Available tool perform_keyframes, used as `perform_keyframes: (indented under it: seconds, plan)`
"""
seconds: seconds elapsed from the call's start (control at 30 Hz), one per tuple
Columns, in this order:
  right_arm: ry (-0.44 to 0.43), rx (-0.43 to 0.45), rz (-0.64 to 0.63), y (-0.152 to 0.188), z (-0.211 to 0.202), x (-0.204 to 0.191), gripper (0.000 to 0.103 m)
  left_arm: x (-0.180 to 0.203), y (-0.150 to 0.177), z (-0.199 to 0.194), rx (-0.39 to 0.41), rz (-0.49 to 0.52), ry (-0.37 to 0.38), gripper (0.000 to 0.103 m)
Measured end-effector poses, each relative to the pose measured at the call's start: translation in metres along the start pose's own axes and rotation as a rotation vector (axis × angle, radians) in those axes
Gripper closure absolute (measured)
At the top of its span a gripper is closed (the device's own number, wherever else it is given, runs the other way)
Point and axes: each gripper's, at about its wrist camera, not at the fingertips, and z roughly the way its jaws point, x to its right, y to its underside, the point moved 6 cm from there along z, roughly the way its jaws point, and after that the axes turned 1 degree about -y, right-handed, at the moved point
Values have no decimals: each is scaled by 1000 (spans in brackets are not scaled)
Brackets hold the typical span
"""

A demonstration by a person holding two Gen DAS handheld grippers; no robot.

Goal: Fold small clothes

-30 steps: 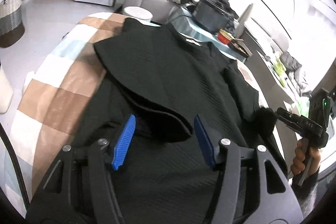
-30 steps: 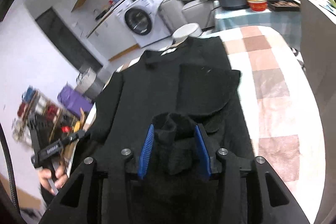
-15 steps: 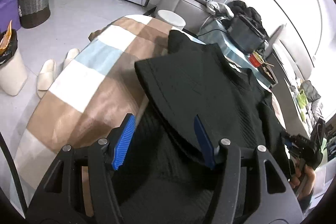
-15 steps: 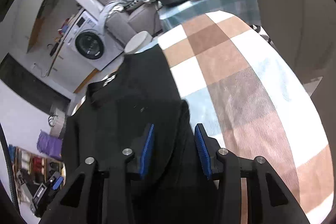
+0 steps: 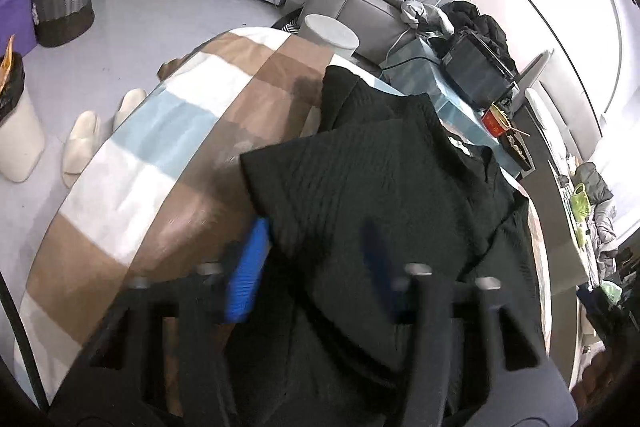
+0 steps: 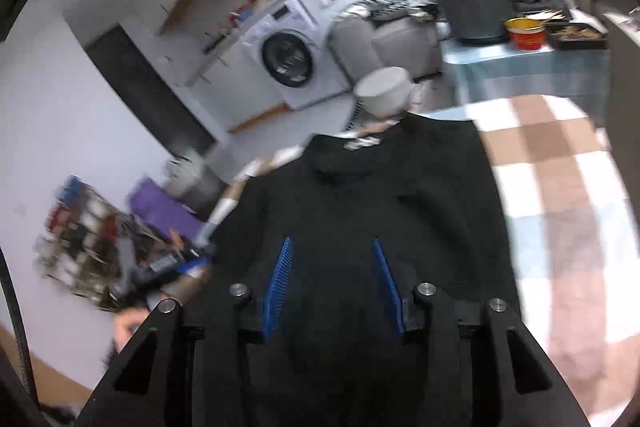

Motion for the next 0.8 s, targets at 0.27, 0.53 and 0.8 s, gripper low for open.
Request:
perform_keyframes:
  seconds: [0.27, 0.53, 0.8]
  plan:
    - [73, -10, -26, 25, -31, 15, 61, 70, -2, -5, 40, 139, 148, 102]
    - [109, -35, 2, 35, -27, 20, 61, 152, 50, 1, -140, 363, 326, 65]
    - [194, -145, 34, 62, 3, 37, 60, 129, 78, -28, -86, 411, 174, 62]
